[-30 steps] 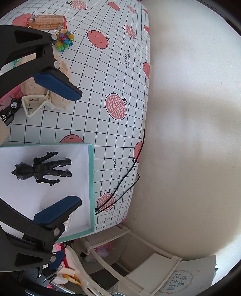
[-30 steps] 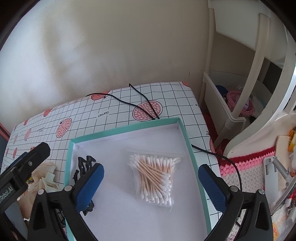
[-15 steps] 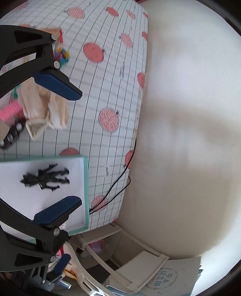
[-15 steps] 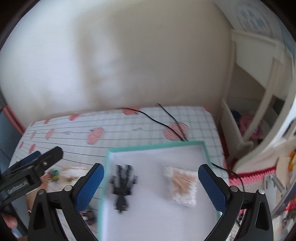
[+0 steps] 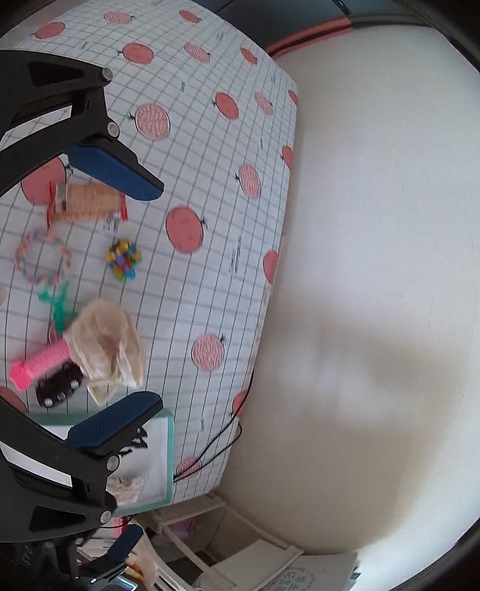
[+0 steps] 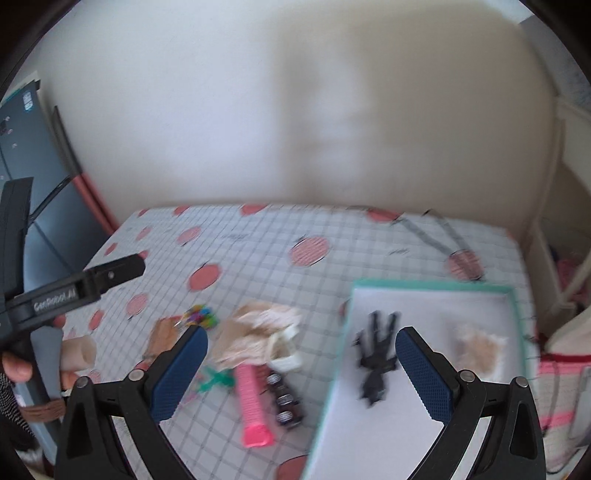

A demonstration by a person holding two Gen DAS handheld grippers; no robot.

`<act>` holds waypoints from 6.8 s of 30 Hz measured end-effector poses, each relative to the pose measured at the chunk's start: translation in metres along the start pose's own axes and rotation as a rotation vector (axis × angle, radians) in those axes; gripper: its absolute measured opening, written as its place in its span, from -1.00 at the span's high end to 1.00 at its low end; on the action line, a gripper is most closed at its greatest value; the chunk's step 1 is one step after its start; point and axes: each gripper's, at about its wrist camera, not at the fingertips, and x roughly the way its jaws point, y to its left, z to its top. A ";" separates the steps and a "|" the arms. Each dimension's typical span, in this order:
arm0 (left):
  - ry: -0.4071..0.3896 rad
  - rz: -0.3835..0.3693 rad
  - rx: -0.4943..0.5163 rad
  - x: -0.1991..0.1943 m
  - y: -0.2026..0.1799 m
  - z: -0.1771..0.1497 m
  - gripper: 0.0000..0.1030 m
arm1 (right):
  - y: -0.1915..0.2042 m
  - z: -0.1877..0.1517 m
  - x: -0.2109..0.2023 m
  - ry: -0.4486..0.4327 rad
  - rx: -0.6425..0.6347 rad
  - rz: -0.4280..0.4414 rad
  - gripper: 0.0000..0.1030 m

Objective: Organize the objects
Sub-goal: 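Move the left tool to the snack bar while the right tool reaches the black toy car, then grasp the snack bar with the left tool while the right tool grasps the black toy car, then carry the snack bar and toy car over the tray with both tools, then release the snack bar with the left tool while the right tool releases the toy car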

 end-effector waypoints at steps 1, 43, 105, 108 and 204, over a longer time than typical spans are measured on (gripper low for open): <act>0.007 0.006 -0.011 0.000 0.008 -0.002 -1.00 | 0.003 -0.004 0.006 0.014 -0.010 0.000 -1.00; 0.325 0.096 -0.156 0.125 0.096 -0.068 -0.21 | 0.009 -0.056 0.118 0.330 -0.105 -0.001 0.32; 0.213 -0.295 0.071 0.046 -0.170 -0.049 0.27 | -0.202 -0.042 -0.030 0.114 0.254 -0.311 0.46; 0.243 -0.309 0.101 0.053 -0.191 -0.060 0.27 | -0.205 -0.047 -0.022 0.139 0.253 -0.319 0.46; 0.146 -0.127 0.019 0.078 -0.160 -0.057 -0.95 | -0.173 -0.043 -0.005 0.137 0.163 -0.298 -0.72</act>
